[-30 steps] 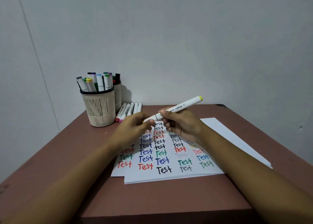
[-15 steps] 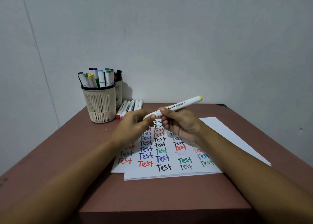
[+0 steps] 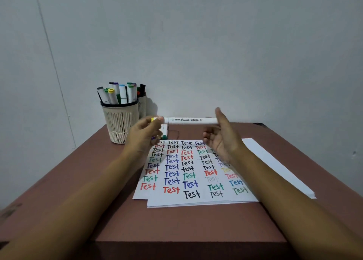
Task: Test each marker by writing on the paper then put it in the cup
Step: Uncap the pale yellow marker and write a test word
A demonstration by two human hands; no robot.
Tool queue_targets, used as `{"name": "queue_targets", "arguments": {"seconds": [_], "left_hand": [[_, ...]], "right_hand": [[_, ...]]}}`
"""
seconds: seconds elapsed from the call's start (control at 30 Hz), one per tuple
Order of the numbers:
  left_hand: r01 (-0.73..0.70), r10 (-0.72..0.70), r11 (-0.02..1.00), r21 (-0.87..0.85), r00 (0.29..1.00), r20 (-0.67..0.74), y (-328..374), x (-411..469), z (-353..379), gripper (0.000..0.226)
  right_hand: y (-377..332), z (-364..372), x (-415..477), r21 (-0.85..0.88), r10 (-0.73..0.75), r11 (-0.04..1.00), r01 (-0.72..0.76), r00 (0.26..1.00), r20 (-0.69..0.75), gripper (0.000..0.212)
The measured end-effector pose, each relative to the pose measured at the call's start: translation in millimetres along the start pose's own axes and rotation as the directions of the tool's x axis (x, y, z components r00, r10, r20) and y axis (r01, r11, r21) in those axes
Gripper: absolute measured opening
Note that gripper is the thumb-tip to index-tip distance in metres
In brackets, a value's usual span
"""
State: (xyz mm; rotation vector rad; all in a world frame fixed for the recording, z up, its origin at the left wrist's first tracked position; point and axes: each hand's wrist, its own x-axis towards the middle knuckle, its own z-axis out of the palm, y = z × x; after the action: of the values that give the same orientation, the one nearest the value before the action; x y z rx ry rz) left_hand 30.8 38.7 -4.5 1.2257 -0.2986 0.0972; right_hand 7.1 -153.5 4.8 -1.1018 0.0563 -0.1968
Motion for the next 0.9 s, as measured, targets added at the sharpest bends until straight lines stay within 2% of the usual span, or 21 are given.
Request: {"name": "queue_targets", "arguments": {"seconds": [0.07, 0.13, 0.2, 0.3, 0.33, 0.37, 0.47, 0.63, 0.9], "left_hand": [[-0.005, 0.003, 0.999, -0.034, 0.998, -0.056, 5, 2, -4, 0.005], [-0.009, 0.003, 0.999, -0.043, 0.991, -0.136, 13, 6, -6, 0.006], [-0.064, 0.078, 0.995, 0.072, 0.974, -0.211, 23, 13, -12, 0.007], [-0.221, 0.301, 0.918, 0.330, 0.929, -0.216, 51, 26, -21, 0.026], [-0.264, 0.364, 0.879, 0.396, 0.910, -0.201, 62, 30, -23, 0.028], [-0.296, 0.419, 0.834, 0.466, 0.889, -0.185, 74, 34, -25, 0.028], [-0.332, 0.516, 0.702, 0.629, 0.847, -0.129, 104, 49, -30, 0.024], [-0.394, 0.605, 0.581, 0.712, 0.794, -0.054, 143, 67, -35, 0.026], [-0.358, 0.642, 0.342, 0.869, 0.764, 0.063, 155, 88, -46, 0.030]], "right_hand": [[6, -9, 6, -0.301, -0.107, 0.951, 0.066, 0.987, -0.123, 0.039], [15, -18, 10, -0.638, -0.298, 0.756, 0.148, 0.945, -0.133, 0.039], [23, -27, 14, -0.835, -0.388, 0.505, 0.219, 0.922, 0.007, 0.033], [33, -33, 20, -0.968, -0.303, 0.002, 0.250, 0.923, 0.238, 0.029], [36, -33, 21, -0.963, -0.275, -0.111, 0.246, 0.924, 0.268, 0.031], [37, -31, 21, -0.952, -0.263, -0.170, 0.253, 0.920, 0.291, 0.033], [36, -29, 17, -0.942, -0.257, -0.201, 0.269, 0.913, 0.316, 0.035], [34, -28, 14, -0.935, -0.233, -0.238, 0.264, 0.919, 0.319, 0.037], [34, -27, 14, -0.941, -0.222, -0.225, 0.252, 0.927, 0.302, 0.038]]}}
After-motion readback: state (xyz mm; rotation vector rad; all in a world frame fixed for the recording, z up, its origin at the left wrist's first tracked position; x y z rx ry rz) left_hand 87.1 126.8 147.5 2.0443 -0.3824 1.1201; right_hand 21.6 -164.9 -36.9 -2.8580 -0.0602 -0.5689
